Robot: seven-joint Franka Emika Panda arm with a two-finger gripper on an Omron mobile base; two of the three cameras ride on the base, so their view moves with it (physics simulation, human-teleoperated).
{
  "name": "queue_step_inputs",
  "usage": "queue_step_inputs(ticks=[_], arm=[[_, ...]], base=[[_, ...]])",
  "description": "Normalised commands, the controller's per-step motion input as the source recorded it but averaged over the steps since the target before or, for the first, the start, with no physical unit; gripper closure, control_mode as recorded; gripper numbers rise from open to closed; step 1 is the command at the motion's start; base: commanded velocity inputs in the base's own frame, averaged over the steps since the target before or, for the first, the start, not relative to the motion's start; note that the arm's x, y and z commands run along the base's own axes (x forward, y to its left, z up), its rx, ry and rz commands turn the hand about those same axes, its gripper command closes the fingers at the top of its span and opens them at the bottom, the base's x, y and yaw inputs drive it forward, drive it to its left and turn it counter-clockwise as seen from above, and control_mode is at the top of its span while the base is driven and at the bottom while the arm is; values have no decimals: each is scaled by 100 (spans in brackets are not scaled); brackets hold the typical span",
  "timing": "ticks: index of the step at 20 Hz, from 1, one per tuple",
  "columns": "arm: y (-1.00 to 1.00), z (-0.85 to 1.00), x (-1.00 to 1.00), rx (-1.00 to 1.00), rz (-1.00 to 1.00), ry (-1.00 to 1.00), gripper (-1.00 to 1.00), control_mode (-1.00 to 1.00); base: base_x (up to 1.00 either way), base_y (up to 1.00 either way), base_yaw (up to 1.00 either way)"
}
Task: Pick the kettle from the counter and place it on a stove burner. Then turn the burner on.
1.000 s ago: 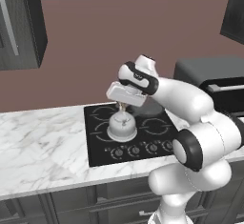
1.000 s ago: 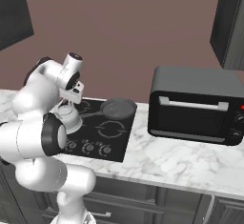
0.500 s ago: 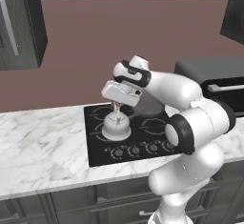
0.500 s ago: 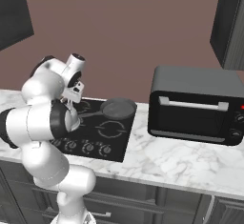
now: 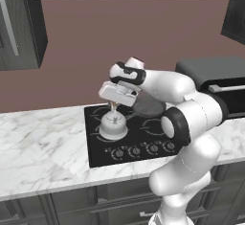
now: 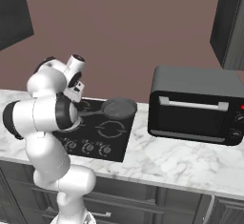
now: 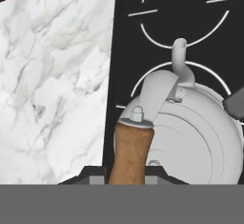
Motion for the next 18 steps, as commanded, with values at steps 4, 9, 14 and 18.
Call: queue_step_inputs(ticks=[4, 9, 14, 18], arm=[[16, -21, 21, 0, -1, 0, 100, -100], [20, -19, 30, 0, 0, 0, 100, -100], [12, -19, 38, 0, 0, 0, 100, -100], [0, -24, 25, 0, 0, 0, 100, -100]], base=[[0, 0, 0], [0, 0, 0], [0, 0, 0], [0, 0, 0]])
